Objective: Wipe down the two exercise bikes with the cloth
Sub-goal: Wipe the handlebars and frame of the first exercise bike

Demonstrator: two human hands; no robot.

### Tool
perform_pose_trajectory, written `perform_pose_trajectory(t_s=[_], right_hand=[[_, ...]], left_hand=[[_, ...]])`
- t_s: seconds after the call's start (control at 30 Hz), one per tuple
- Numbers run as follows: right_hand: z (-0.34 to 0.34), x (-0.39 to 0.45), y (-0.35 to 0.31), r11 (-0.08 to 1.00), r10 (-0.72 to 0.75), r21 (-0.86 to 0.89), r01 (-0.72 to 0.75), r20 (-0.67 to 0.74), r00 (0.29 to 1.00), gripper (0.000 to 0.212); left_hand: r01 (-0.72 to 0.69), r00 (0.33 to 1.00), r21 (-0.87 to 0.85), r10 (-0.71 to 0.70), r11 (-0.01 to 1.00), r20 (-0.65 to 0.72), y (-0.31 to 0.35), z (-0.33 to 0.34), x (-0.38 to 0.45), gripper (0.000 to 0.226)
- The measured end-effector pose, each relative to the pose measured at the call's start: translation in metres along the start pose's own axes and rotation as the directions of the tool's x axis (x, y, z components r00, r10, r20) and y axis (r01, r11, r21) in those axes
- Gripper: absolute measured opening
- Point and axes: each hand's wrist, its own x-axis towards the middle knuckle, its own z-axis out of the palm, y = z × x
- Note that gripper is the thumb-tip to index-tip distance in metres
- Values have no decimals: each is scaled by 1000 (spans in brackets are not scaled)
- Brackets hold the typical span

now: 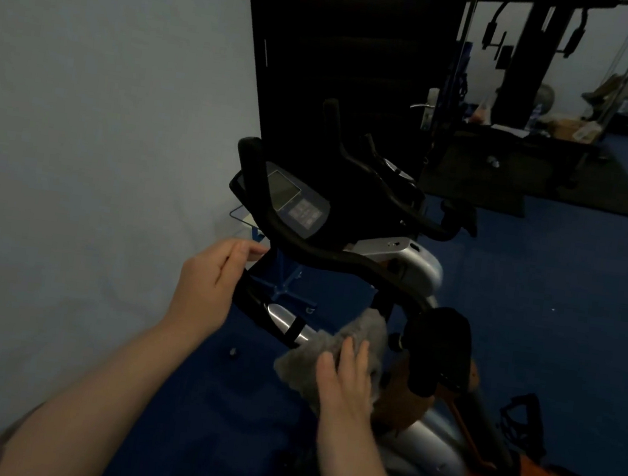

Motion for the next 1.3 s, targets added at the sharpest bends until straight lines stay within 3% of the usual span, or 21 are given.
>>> perform_pose_trajectory(t_s=[0.1, 0.17, 0.33, 0.47, 0.57, 0.63, 0.7, 0.77, 0.83, 0.87, 1.0, 1.17, 1.3], right_hand=[[-27, -3, 5, 996, 11, 86, 0, -125, 992, 44], [-38, -5, 4, 995, -97, -19, 95, -220, 971, 38], [-26, 10, 9, 910, -325, -344, 231, -244, 914, 39], [-21, 3, 19, 936, -306, -267, 228, -303, 902, 44], [-15, -10, 17, 955, -293, -108, 277, -173, 940, 58], [-19, -14, 11, 952, -304, -2, 306, -124, 945, 48], [-36, -12, 6, 902, -429, -107, 418, -122, 895, 34], [-55, -5, 1, 811, -537, -376, 447, -177, 825, 30], [-66, 1, 1, 676, -626, -606, 419, -174, 760, 39], [-67, 4, 3, 663, -637, -621, 418, -175, 751, 41], [-61, 10, 15, 763, -591, -462, 451, -218, 777, 27], [-53, 34, 16, 711, -570, -561, 424, -107, 815, 17], [-41, 29, 25, 751, -483, -505, 427, 21, 875, 35]], left_hand=[[6, 1000, 9, -6, 1000, 24, 1, -1, 0, 31], [9, 1000, 8, -9, 1000, 17, 2, 0, 0, 30], [20, 999, 1, -20, 1000, 26, 2, -3, 0, 29], [18, 999, 10, -18, 1000, 45, 2, -3, 1, 29], [9, 1000, 9, -9, 1000, 26, 0, -3, 1, 30], [5, 1000, 13, -5, 1000, 31, -1, -3, 0, 30], [6, 999, 15, -6, 1000, 42, -1, -3, 1, 30], [-2, 999, 11, 1, 1000, 47, -2, -3, 1, 30], [-13, 999, 11, 13, 1000, 42, -2, -3, 2, 30], [-16, 999, 10, 16, 1000, 38, -2, -3, 2, 31], [-10, 999, 7, 10, 1000, 37, -2, -3, 1, 31], [8, 999, 4, -8, 1000, 36, -1, -3, 1, 29], [7, 1000, -2, -6, 1000, 28, -1, -2, 1, 30]])
